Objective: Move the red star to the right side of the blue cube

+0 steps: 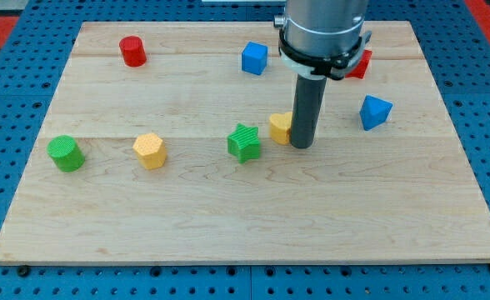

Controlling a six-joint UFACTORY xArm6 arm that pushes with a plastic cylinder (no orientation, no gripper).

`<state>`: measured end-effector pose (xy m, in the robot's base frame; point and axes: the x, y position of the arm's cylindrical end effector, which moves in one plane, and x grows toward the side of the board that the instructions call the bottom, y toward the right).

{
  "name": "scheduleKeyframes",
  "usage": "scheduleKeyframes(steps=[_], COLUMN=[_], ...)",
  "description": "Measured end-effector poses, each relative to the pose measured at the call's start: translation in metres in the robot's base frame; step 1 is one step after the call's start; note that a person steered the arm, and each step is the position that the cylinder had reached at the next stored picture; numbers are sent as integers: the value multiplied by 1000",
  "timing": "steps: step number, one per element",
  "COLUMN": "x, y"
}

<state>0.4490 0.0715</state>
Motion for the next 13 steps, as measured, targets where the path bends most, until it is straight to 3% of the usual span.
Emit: scheduleKeyframes(steps=[1, 2, 3, 4, 6, 7, 9, 10, 11, 12, 13], x=[-21, -43, -62, -66, -164, -192, -177, -145, -138, -185, -207], y=[-8, -58, -45, 5, 19, 15, -70, -99, -95, -46, 47])
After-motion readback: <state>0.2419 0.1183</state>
